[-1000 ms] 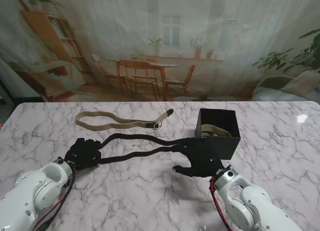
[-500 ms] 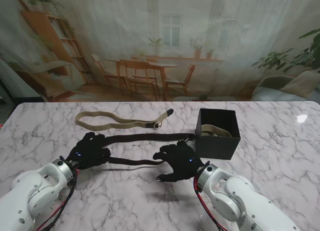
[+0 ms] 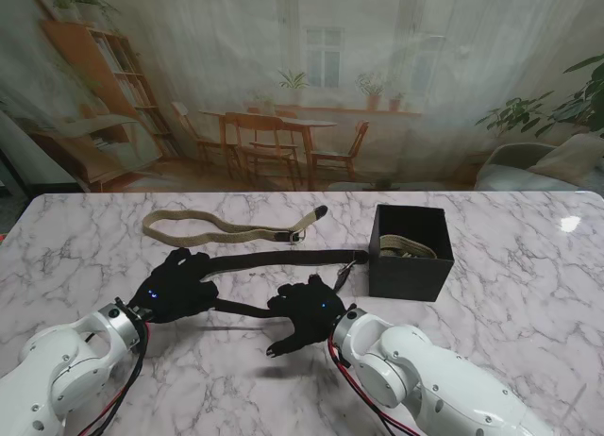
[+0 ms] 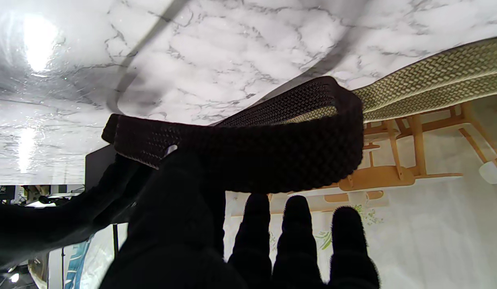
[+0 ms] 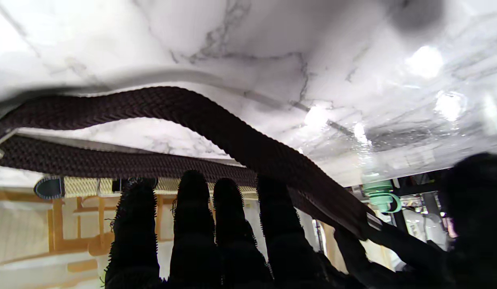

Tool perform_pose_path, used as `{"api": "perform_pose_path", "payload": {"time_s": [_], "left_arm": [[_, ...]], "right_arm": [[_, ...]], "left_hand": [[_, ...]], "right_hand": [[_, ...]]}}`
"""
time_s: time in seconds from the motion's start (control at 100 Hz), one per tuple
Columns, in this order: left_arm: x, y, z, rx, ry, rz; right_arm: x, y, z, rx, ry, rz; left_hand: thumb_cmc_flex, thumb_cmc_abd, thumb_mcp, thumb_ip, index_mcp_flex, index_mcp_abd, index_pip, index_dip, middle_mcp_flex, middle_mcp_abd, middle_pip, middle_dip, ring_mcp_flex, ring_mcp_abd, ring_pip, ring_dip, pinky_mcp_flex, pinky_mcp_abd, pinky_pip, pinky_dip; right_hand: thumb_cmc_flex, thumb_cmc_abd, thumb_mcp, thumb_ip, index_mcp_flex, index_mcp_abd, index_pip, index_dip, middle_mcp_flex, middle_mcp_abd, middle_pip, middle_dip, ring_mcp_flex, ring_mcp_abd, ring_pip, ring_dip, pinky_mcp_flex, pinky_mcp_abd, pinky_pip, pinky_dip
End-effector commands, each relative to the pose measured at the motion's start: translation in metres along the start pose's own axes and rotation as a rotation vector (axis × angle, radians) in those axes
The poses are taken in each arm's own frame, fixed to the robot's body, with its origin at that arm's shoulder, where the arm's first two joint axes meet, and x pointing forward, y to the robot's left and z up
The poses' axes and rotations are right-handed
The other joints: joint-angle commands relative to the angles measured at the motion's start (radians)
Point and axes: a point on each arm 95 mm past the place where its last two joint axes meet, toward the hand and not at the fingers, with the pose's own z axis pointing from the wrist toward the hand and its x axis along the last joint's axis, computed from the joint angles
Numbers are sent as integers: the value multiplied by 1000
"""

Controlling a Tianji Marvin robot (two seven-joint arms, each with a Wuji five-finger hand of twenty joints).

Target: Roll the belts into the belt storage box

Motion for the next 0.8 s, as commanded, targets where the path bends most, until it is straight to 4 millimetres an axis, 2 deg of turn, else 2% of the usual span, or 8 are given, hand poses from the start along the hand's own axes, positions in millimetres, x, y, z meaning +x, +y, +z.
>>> {"api": "perform_pose_path", "payload": {"time_s": [0.0,0.14,0.23,0.3,0.34,0.4,0.55,0.79], "left_arm": [[5,-2,-1,5,16,0],[7,-5,-4,24,30,-1],[8,-7,-5,34,36,-3],[9,-7,-6,37,38,-2],[9,-7,-6,39,38,-1],[8,-8,-7,41,37,3],[5,-9,-11,48,27,14],[-2,-8,-26,49,-6,52]], "right_arm": [[1,-1,7,9,-6,16],[2,-7,16,14,-25,50],[2,-10,20,24,-41,82],[1,-11,22,31,-50,92],[1,-12,23,32,-55,100],[2,-12,22,31,-62,113],[4,-11,15,7,-76,135],[6,-5,-7,-26,-55,122]], "left_hand": [[48,22,6,-11,42,1,9,24,16,2,-2,9,7,2,4,9,-5,12,-14,7],[48,21,7,-11,42,2,8,27,20,1,-3,9,11,2,4,8,-5,15,-15,6],[48,21,7,-11,43,3,7,28,22,-1,-4,9,12,2,4,8,-5,15,-15,6],[47,21,7,-11,42,2,6,29,23,1,-4,9,13,3,3,7,-4,16,-15,5],[47,21,7,-11,43,2,6,29,24,0,-5,9,13,3,2,7,-5,16,-16,5],[47,22,8,-10,43,1,6,30,24,1,-6,9,13,3,2,7,-4,17,-16,5],[45,22,7,-11,41,0,3,31,24,-1,-9,8,15,4,0,5,-5,18,-17,4],[44,21,7,-11,42,1,1,30,27,2,-14,4,18,6,-2,3,-6,18,-21,2]], "right_hand": [[21,-38,17,-23,33,-24,37,53,-41,14,2,-12,-38,10,-31,-25,-21,13,-21,-8],[302,28,-137,21,155,-122,172,164,6,-12,5,-45,-24,-3,-59,-76,-7,-59,-44,-64],[375,21,-148,31,194,-159,247,196,35,-13,4,-70,-17,-4,-69,-113,-2,-91,-36,-115],[377,-27,51,7,192,-202,334,234,110,-26,22,-68,21,-4,-52,-129,7,-109,-3,-186],[401,-66,173,-80,147,-247,456,187,186,-40,30,-63,62,-5,-40,-133,15,-113,7,-205],[470,-86,240,-127,80,-309,640,144,333,-66,54,-55,136,-21,-19,-132,45,-121,8,-211],[602,-16,287,-153,92,-369,768,117,663,-157,176,43,394,-98,66,-95,247,-148,138,-154],[619,6,254,-145,112,-334,665,-89,825,-206,342,212,678,-78,260,47,513,-54,403,-45]]}}
